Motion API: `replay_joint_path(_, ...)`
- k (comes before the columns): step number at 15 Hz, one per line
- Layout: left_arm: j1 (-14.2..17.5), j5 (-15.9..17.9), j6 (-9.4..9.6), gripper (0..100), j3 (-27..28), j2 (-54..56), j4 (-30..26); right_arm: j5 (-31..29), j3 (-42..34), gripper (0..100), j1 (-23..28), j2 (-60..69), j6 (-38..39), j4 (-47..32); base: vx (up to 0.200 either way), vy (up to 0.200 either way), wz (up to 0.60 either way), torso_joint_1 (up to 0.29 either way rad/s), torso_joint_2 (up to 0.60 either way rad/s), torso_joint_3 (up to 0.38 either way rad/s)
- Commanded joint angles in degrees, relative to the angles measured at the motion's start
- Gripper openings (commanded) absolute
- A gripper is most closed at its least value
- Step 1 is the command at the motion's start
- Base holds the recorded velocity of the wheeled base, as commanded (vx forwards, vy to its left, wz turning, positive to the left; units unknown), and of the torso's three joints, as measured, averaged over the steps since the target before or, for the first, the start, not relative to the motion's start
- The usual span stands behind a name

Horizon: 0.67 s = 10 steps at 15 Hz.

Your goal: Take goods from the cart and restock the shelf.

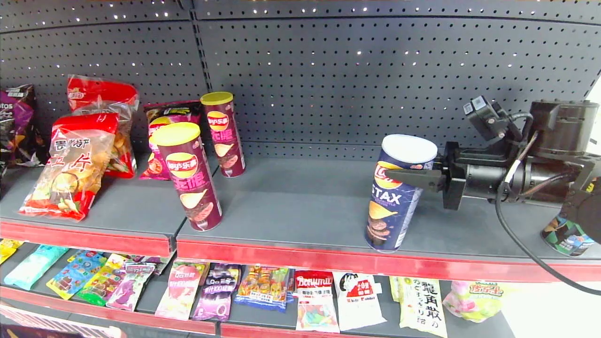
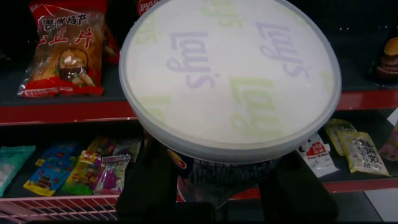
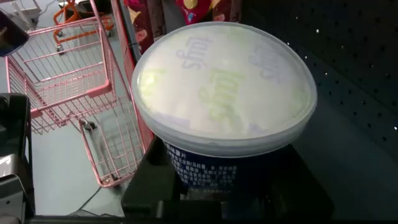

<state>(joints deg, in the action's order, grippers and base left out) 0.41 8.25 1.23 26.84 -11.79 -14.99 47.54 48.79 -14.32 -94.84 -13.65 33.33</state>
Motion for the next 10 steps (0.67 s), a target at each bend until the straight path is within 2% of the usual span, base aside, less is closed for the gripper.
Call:
replay_joint_path(1, 0.02, 0.01, 0.0, 0, -0.04, 0.01, -0.03, -0.08, 0.34, 0, -0.09, -0.34, 0.12, -0.11, 0.0, 0.0, 0.0, 0.0, 0.0, 0.0)
replay_joint_path(4, 0.02, 0.01, 0.0, 0, -0.04, 0.1, -0.03, -0.17, 0.17, 0, 0.0, -0.34, 0.29, -0.11, 0.0, 0.0, 0.0, 0.0, 0.0, 0.0)
replay_joint_path(5, 0.02, 0.01, 0.0, 0, -0.04, 0.1, -0.03, -0.26, 0.08, 100, 0.0, -0.34, 0.29, -0.11, 0.0, 0.0, 0.0, 0.0, 0.0, 0.0)
replay_joint_path(10, 0.02, 0.01, 0.0, 0, -0.04, 0.27, -0.03, -3.07, 0.08, 100, 0.44, 0.45, 0.47, -0.11, 0.0, 0.0, 0.0, 0.0, 0.0, 0.0)
